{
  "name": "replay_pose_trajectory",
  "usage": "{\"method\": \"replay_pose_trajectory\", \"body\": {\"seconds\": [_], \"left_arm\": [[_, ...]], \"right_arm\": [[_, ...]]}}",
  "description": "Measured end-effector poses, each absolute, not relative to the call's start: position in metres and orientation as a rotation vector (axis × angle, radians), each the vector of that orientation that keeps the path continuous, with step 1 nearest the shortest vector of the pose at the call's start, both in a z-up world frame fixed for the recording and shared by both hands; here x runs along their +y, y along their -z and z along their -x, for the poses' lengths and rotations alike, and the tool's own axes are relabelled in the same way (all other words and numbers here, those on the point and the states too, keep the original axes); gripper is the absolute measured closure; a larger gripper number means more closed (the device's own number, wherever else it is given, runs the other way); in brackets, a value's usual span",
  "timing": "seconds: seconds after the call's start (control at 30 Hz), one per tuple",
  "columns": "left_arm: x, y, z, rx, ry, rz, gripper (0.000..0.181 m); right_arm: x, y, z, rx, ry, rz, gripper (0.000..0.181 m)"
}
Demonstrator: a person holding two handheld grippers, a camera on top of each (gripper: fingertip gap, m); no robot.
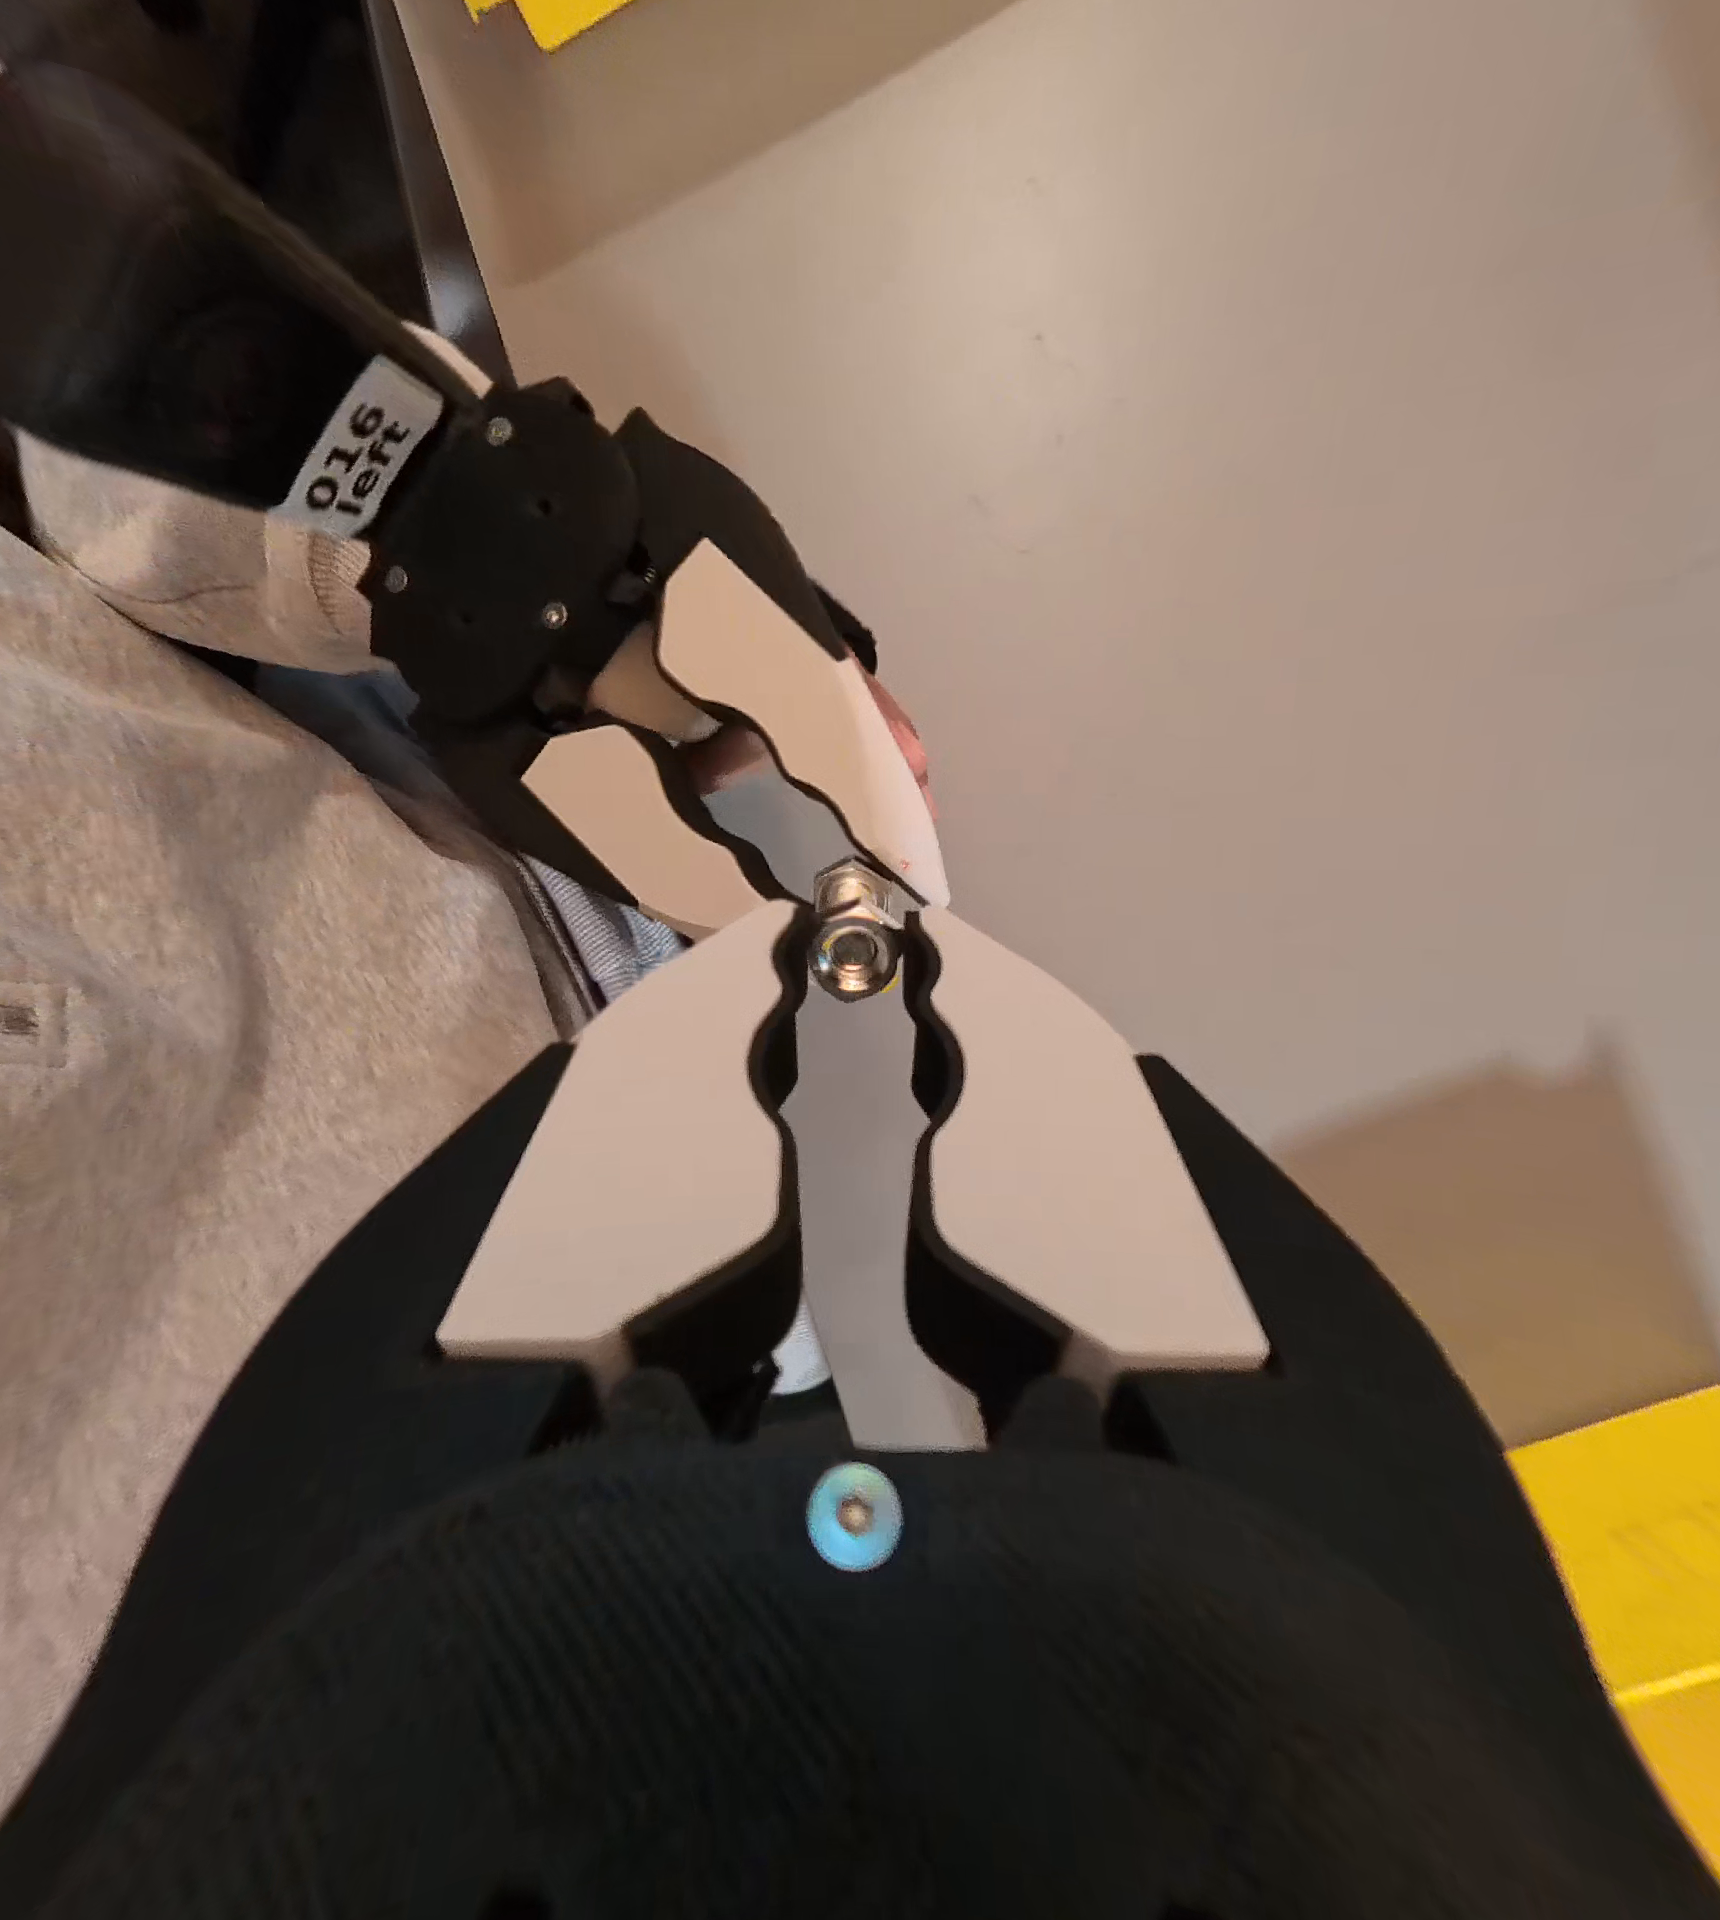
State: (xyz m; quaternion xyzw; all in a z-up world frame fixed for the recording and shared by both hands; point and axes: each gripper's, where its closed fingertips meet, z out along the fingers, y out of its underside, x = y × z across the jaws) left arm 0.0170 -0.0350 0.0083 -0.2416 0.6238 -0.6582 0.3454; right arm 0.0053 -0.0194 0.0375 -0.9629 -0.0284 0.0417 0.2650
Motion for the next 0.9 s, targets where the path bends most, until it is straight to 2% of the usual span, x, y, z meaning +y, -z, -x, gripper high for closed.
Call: {"method": "replay_pose_trajectory", "body": {"seconds": [0.37,0.9], "left_arm": [[-0.052,-0.014,0.004,1.714,2.145,0.602,0.161],[-0.057,-0.025,0.026,1.758,2.501,0.538,0.163]], "right_arm": [[-0.031,-0.042,0.011,-0.545,-0.091,2.579,0.164],[-0.035,-0.052,0.03,-0.69,-0.218,2.389,0.164]]}}
